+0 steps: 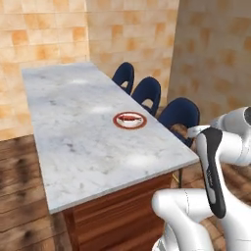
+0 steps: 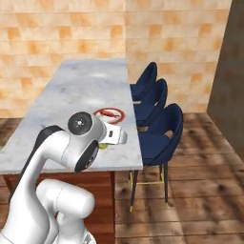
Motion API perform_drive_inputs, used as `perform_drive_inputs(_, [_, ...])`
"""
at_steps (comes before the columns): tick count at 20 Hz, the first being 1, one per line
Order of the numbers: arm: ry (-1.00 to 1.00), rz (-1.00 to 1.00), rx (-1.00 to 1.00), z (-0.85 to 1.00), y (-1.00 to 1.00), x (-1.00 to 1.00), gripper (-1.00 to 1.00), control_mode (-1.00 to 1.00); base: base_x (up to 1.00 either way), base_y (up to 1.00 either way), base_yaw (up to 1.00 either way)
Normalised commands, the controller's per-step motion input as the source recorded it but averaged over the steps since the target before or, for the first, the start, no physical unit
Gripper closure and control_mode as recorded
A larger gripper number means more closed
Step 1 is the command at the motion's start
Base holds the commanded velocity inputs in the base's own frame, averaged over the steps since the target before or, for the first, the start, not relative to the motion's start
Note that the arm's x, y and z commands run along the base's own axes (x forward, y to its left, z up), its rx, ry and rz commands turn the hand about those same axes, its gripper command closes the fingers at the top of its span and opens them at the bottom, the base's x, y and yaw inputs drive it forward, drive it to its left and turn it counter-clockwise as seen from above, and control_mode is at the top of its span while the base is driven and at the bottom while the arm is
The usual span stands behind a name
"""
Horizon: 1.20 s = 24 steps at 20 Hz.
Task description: Take the lemon wedge from the fridge and place it on the plate with fish on the dining counter.
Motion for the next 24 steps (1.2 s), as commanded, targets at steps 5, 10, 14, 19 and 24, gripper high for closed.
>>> perform_drive_inputs(5, [0.0,0.0,0.0,0.0,0.0,0.0,1.0,1.0,0.86,-0.31,0.51])
perform_drive_inputs(10, [0.0,0.0,0.0,0.0,0.0,0.0,1.0,1.0,0.84,-0.01,0.32])
perform_drive_inputs(14, [0.0,0.0,0.0,0.0,0.0,0.0,1.0,1.0,0.73,0.0,0.01])
perform_drive_inputs(19, [0.02,0.0,0.0,-0.09,0.08,0.6,1.0,-1.0,0.4,0.01,0.0])
perform_drive_inputs(24, [0.1,0.0,-0.01,-0.21,0.05,1.0,1.0,-1.0,0.0,0.0,0.0])
